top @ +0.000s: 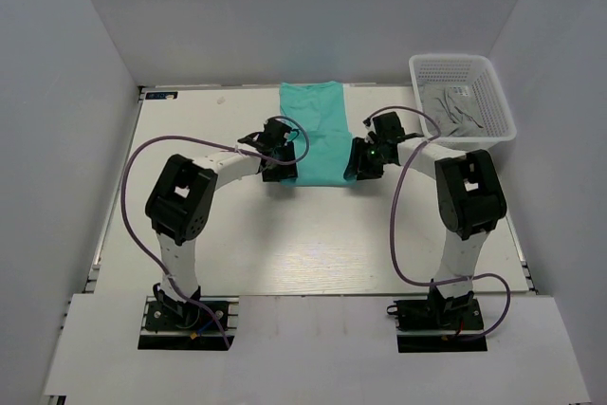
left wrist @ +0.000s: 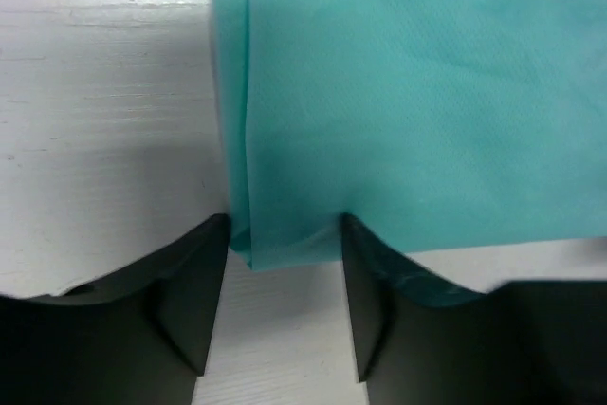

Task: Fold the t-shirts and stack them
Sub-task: Grab one side of the 2/3 rectangular tshirt with both arms, then fold the long partially folded tshirt into a neat square

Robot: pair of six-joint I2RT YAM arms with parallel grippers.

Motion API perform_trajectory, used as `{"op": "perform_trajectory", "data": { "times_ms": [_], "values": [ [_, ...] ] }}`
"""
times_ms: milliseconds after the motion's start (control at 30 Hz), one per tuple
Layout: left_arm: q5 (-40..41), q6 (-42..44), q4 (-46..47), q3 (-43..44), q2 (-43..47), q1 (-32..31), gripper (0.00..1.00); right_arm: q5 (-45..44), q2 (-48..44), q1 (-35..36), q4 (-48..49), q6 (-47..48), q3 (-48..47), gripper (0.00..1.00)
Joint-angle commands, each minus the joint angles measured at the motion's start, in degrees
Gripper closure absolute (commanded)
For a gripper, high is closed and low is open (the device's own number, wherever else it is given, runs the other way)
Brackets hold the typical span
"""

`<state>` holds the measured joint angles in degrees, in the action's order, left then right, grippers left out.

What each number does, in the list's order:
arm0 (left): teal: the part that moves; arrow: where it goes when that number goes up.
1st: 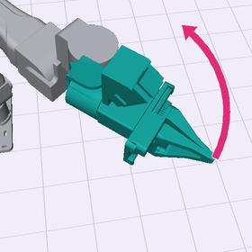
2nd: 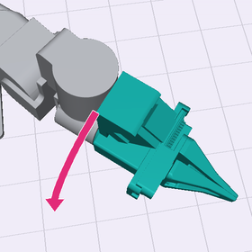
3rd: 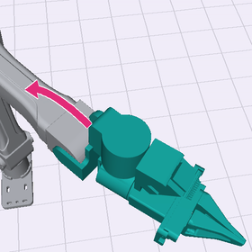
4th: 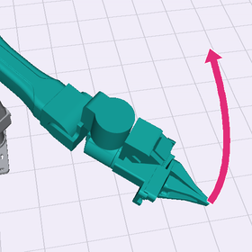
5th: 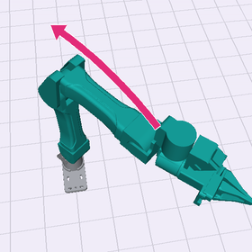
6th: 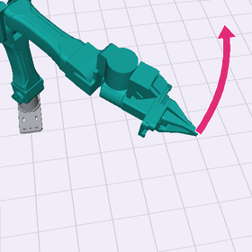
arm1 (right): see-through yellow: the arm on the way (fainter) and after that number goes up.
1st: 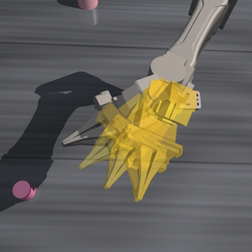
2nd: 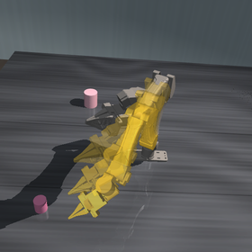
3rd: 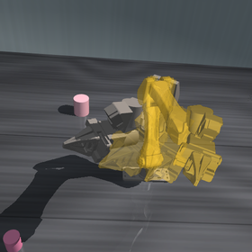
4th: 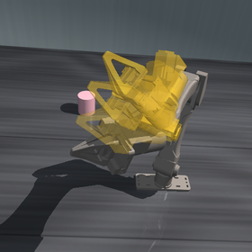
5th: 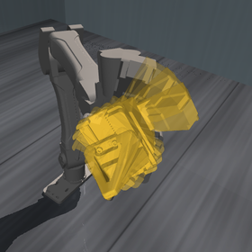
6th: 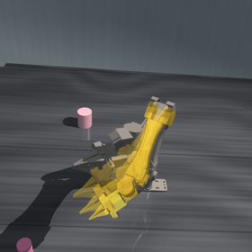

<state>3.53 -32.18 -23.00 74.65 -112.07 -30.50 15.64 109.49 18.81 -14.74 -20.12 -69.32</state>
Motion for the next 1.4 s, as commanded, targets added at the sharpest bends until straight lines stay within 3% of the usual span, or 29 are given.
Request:
{"op": "perform_trajectory", "data": {
  "times_ms": [0, 33, 100, 233, 367, 467, 733, 867, 1067, 1367],
  "values": [
    [-0.63, -0.6, -0.29, -1.18, -0.95, -0.08, 0.45, 1.15, 1.78, -0.09, -1.16, -0.27, 0.33, 0.59],
    [-0.63, -0.6, -0.29, -1.18, -1.65, -0.08, 0.53, 1.41, 1.86, 0.09, -0.99, -0.45, 0.59, 0.64],
    [-1.76, -0.6, -0.29, -1.18, -2.27, -0.08, 0.6, 2.72, 1.69, 0.0, -0.29, -0.88, 1.38, 0.78],
    [-2.65, 0.02, 0.24, -0.65, -3.33, -0.08, 1.0, 3.34, 1.43, -0.09, -0.63, -0.36, 1.29, 1.0],
    [-2.12, 0.54, 0.24, -1.87, -1.76, -0.08, 1.0, 5.97, -0.15, 0.26, -2.39, 0.52, 1.73, 1.0],
    [-4.92, 0.54, -0.98, -6.7, 4.91, -1.13, 1.0, 8.52, -4.45, 0.44, -3.8, 1.57, 4.88, 1.0],
    [-18.81, 0.54, -5.82, -18.13, 23.82, -4.47, 1.0, 18.1, -26.07, 2.37, -12.85, 4.39, 24.29, 1.0],
    [-22.24, 0.54, -11.18, -20.68, 31.37, -6.67, 1.0, 25.03, -34.33, 2.9, -17.33, 6.84, 28.35, 1.0],
    [-28.22, 0.02, -13.21, -20.96, 43.84, -8.43, 1.0, 33.23, -46.46, 2.55, -22.08, 7.64, 27.22, 1.0],
    [-22.7, -1.04, -14.79, -16.21, 45.71, -8.43, 1.0, 36.64, -44.73, 2.02, -21.74, 6.76, 22.65, 1.0]
  ]
}}
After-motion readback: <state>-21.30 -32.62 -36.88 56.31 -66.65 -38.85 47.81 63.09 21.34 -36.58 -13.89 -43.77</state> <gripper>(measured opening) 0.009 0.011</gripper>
